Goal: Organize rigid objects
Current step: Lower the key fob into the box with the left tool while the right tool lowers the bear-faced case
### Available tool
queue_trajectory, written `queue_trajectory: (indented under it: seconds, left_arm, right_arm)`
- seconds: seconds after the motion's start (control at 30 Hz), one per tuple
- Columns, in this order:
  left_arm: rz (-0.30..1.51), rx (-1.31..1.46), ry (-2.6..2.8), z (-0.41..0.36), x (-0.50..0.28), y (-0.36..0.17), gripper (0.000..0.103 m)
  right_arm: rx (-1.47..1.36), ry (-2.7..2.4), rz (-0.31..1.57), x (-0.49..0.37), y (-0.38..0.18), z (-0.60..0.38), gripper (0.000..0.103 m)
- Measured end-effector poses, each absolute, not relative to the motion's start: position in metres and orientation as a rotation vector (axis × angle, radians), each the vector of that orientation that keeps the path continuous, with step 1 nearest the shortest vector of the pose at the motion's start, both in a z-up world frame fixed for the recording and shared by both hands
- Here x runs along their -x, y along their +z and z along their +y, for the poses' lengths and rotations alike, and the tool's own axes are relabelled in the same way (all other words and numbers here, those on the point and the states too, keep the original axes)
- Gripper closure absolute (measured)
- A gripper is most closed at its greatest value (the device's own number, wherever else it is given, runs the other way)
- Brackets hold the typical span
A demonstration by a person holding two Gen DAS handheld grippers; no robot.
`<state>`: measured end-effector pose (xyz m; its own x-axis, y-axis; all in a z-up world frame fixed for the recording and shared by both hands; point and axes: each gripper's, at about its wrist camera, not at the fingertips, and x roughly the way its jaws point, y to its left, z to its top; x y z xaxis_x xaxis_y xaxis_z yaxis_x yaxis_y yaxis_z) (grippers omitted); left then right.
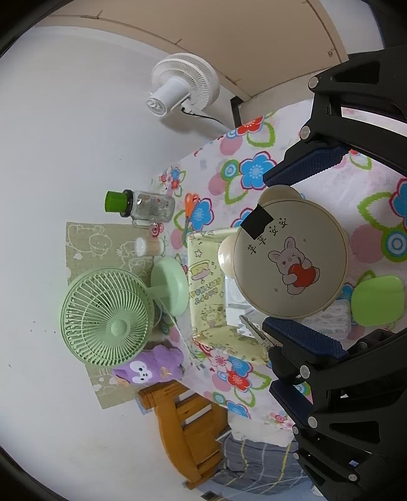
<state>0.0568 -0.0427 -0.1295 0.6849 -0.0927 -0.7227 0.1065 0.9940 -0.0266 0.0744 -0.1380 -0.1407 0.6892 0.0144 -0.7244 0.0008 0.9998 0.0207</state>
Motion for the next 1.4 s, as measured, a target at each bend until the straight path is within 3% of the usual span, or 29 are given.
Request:
queue_trajectory:
  seconds: [0.43,1.4]
  left_arm:
    - [0.818,-0.013,-0.088,-0.039,-0.103,-0.131,0.071]
    - [0.965,0.029,-0.083,-0.049,-0.184,-0.193,0.07]
  right_arm:
    - [-0.012,0.033,0.817,-0.122,-0.144,-0.134,0.018]
    - [-0.021,0.063,0.948,-0.211,-0.206,-0.146,0.018]
